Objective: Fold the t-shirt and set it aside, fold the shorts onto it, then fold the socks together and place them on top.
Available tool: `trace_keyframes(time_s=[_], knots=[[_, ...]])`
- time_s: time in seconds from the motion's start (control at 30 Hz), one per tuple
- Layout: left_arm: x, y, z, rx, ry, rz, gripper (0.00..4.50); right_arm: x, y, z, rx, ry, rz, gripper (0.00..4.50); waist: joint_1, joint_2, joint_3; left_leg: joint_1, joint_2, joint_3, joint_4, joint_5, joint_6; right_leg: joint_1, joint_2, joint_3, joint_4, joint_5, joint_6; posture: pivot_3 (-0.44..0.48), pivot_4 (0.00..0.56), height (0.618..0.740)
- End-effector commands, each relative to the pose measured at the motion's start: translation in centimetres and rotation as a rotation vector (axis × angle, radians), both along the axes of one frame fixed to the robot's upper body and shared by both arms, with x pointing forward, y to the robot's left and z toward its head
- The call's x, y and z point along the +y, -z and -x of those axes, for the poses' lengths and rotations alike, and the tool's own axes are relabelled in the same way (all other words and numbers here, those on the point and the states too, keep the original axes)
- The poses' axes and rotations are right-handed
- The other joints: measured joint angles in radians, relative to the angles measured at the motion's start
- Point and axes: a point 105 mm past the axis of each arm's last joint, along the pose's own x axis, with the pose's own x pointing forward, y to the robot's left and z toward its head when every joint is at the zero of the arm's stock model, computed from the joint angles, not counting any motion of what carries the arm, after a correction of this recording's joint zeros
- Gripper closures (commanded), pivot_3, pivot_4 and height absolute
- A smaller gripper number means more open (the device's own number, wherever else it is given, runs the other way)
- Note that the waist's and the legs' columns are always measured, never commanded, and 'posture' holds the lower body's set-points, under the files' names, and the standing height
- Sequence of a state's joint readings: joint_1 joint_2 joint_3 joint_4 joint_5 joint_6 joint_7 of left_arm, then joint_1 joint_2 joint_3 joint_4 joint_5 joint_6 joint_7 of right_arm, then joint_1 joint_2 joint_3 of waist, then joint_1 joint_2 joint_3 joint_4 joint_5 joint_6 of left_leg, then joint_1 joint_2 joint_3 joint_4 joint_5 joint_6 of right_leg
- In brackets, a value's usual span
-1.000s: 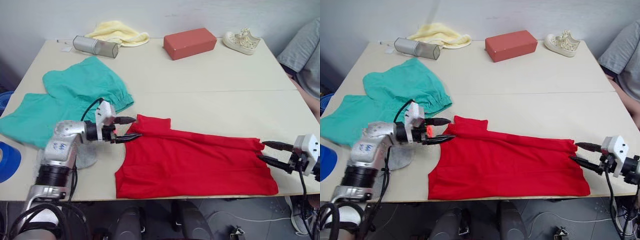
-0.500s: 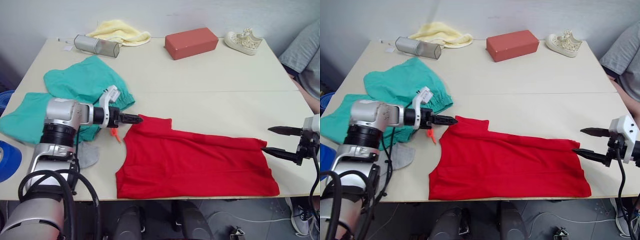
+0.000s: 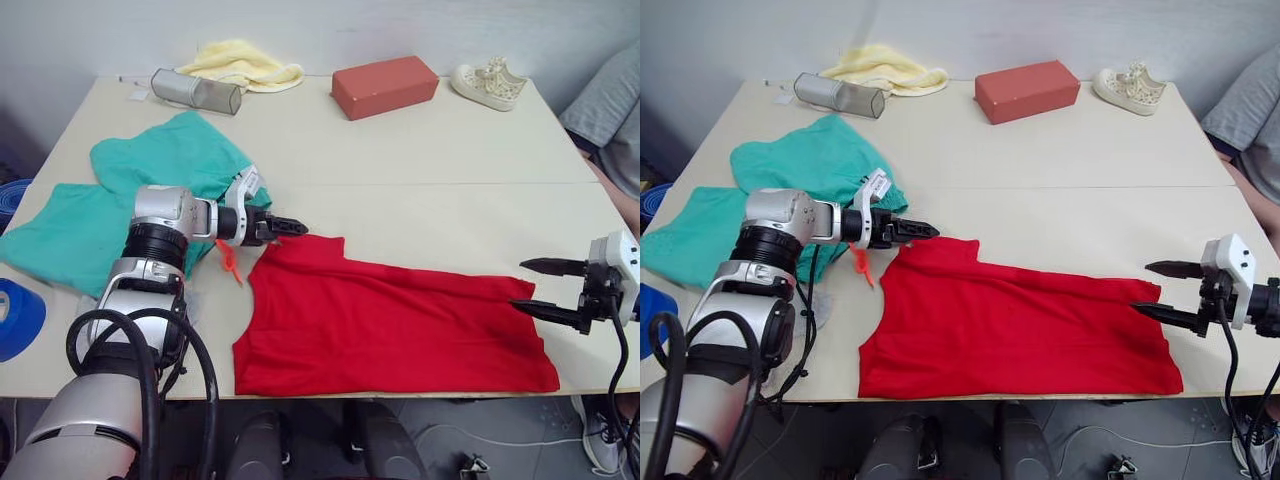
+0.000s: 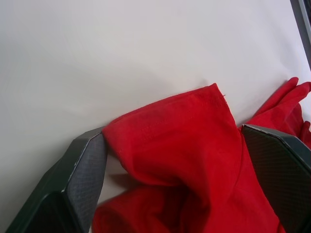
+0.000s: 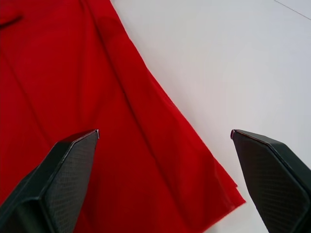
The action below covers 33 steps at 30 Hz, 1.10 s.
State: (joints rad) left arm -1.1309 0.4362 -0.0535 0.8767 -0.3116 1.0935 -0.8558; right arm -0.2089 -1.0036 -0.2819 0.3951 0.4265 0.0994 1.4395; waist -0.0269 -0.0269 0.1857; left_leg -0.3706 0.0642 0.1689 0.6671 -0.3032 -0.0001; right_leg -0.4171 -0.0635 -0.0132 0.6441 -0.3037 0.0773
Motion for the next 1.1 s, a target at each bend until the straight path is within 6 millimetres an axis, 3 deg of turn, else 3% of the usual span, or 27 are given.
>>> trace_keyframes(time_s=[0.03,0.13,0.37,0.47,0.6,0.67,1.0,1.1], knots=[[0.0,1.1,-0.2,0.014,-0.011,-0.038,0.5,0.7,-1.8,0.3,-0.079,-0.02,-0.036,0.0,0.001,0.0,0.0,0.0,0.0,0.0,0.0,0.0,0.0,0.0,0.0,0.0,0.0,0.0,0.0,0.0,0.15,0.74],[-0.2,1.6,0.0,0.021,-0.005,-0.033,1.28,1.6,-2.5,0.6,-0.118,-0.043,-0.062,0.0,0.0,0.0,0.0,0.0,0.0,-0.001,0.0,0.0,0.0,0.0,-0.001,0.0,0.0,0.0,0.0,0.0,0.15,0.74],[0.2,2.7,-0.7,-0.081,-0.033,-0.051,3.64,3.2,-2.8,1.4,-0.156,-0.065,-0.082,0.0,0.001,0.0,0.0,-0.001,0.0,-0.002,-0.001,0.0,0.0,0.0,-0.002,-0.002,-0.001,0.0,0.0,0.0,0.15,0.74],[-0.5,1.5,-0.7,-0.158,-0.012,0.065,4.48,3.2,-2.6,1.6,-0.156,-0.054,-0.087,0.0,0.002,0.0,0.0,-0.001,0.0,-0.002,-0.001,0.0,0.0,0.001,-0.003,-0.002,-0.001,0.0,0.0,0.0,0.15,0.74],[-1.0,-2.0,0.3,-0.404,0.116,0.24,4.48,3.1,-2.3,1.8,-0.151,-0.041,-0.086,0.0,0.001,-0.001,0.0,-0.001,0.0,-0.002,-0.001,0.0,0.001,0.0,-0.004,-0.002,0.0,0.0,0.0,0.0,0.15,0.74],[-0.8,-2.8,1.1,-0.516,0.179,0.266,4.48,3.0,-2.1,2.0,-0.149,-0.033,-0.085,0.0,0.001,-0.001,0.0,-0.001,0.0,-0.002,-0.001,0.0,0.001,0.0,-0.003,-0.002,-0.001,0.0,0.0,0.0,0.15,0.74],[0.8,-2.9,4.8,-0.823,0.354,0.22,4.48,2.1,-1.0,2.6,-0.12,0.007,-0.067,0.0,0.0,0.0,0.0,0.0,0.0,-0.001,-0.001,0.0,0.002,0.001,-0.003,0.0,-0.001,0.0,0.0,0.0,0.15,0.74],[0.9,-1.9,6.4,-0.903,0.481,0.157,4.48,1.8,-0.6,2.8,-0.11,0.021,-0.063,0.0,0.0,0.0,0.0,0.0,0.0,-0.001,-0.002,-0.001,0.002,0.001,-0.003,0.001,-0.002,0.0,0.0,0.0,0.15,0.74]])
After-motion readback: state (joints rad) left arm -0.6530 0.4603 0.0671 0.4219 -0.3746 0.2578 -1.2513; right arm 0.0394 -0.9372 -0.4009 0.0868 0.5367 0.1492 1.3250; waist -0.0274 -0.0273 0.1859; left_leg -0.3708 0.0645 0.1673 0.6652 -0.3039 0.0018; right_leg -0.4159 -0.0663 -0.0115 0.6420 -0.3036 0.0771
